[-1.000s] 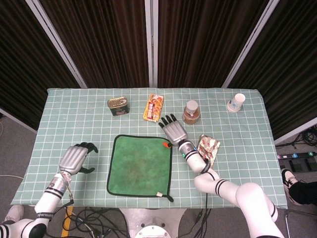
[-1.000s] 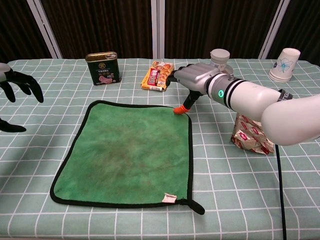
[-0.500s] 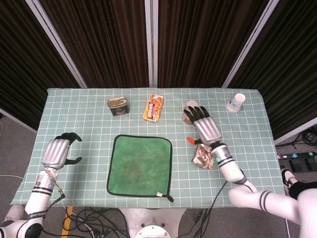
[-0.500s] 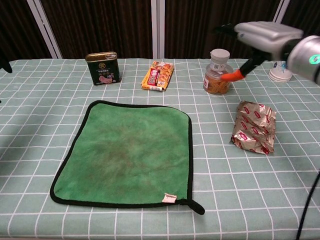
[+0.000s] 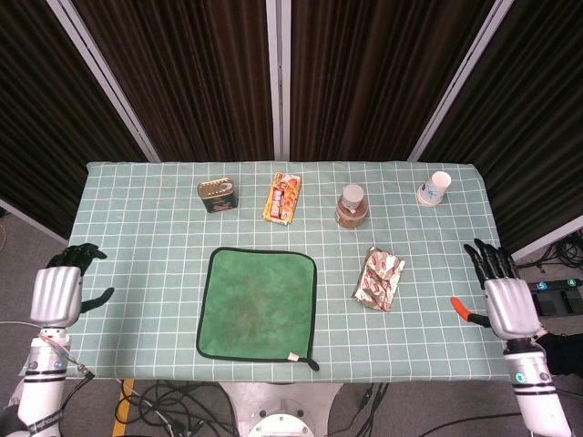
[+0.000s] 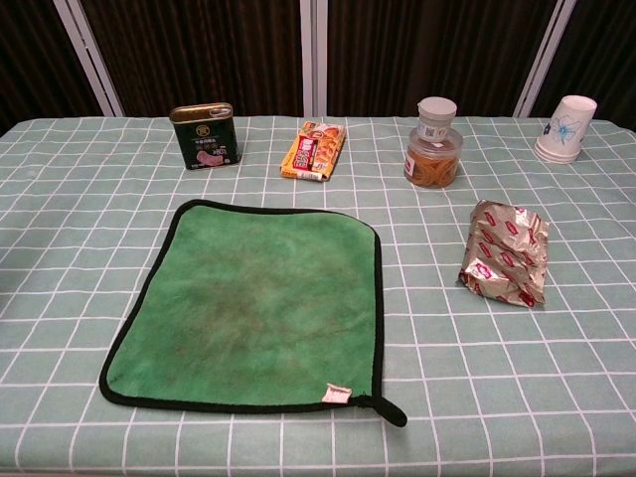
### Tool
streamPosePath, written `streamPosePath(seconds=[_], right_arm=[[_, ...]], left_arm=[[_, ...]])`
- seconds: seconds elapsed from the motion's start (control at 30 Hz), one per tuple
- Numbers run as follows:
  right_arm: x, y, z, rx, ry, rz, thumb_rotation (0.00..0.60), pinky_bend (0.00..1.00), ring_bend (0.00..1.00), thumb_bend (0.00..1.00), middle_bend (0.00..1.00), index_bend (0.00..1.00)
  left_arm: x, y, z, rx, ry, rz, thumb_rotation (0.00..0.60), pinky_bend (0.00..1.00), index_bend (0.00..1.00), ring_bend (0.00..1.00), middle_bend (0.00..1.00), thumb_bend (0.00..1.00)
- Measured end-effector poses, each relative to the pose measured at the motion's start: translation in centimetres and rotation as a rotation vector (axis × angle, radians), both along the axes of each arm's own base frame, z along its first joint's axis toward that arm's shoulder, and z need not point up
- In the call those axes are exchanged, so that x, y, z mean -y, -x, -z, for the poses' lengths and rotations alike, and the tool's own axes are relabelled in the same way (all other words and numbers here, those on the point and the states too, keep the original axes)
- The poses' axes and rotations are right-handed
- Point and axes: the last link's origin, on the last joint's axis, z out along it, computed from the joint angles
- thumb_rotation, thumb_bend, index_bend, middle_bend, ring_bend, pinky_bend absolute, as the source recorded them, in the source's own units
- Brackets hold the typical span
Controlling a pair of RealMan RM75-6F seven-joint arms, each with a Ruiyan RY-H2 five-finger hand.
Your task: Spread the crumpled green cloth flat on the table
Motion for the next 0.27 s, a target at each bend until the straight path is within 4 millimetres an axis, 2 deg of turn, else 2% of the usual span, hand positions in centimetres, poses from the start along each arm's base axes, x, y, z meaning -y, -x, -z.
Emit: streamPosePath(seconds=[0.17, 0.27], right_arm=[[-2.8, 1.0, -1.2, 0.030, 0.039, 0.026, 0.515, 0.00, 0.00, 0.17, 0.00, 0.00], [-3.3, 1.2, -1.5, 0.032, 0.047, 0.034, 0.516, 0.00, 0.00, 0.17, 0.00, 0.00]], left_arm=[[2.0, 0.9, 0.0, -0.054, 0.031, -0.031, 0.600, 0.32, 0.35, 0.24, 0.30, 0.04], [2.5, 1.1, 0.0, -0.060, 0.057, -0.055, 0.600, 0.32, 0.35, 0.24, 0.30, 0.04]])
